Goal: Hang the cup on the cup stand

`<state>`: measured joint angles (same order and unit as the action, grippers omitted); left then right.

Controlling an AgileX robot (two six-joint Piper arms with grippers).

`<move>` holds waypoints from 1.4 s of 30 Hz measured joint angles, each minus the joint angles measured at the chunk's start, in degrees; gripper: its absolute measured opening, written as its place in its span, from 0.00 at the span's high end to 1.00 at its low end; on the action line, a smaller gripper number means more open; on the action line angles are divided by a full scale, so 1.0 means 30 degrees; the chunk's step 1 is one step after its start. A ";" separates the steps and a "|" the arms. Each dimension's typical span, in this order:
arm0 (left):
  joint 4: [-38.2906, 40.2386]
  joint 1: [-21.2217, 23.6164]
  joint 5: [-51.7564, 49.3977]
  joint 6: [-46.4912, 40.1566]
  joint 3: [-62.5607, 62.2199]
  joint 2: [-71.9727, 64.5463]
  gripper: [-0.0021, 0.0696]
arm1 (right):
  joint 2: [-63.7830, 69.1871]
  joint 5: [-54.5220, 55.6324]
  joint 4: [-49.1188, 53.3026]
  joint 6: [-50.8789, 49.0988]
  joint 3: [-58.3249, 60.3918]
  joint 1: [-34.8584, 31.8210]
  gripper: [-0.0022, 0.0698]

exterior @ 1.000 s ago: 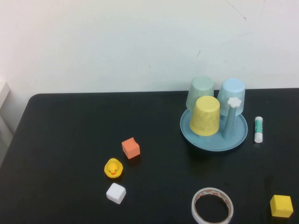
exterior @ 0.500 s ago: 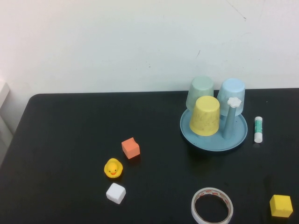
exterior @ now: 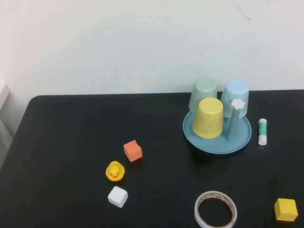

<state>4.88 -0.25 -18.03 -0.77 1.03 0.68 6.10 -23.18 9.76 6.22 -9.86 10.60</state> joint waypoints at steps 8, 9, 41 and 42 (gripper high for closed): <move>0.0000 0.0000 0.0000 0.0000 0.0000 0.0000 0.97 | -0.2257 0.1110 -0.0991 0.0000 0.3171 -0.5349 0.97; 0.0000 0.0000 0.0000 0.0000 0.0000 0.0000 0.97 | -0.2254 0.1063 -0.1041 0.0000 0.3498 -0.5457 0.97; 0.0000 0.0000 0.0000 -0.0171 0.0000 0.0044 0.97 | -0.2260 0.1082 -0.2345 -0.3153 0.3593 -0.3732 0.97; 0.0000 0.0000 0.0000 -0.0205 0.0000 0.0044 0.97 | -0.2260 0.1082 -0.2345 -0.3196 0.3593 -0.3732 0.97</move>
<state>4.88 -0.25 -18.03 -1.39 1.03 0.81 -0.68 -19.93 2.73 -3.37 0.92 -0.60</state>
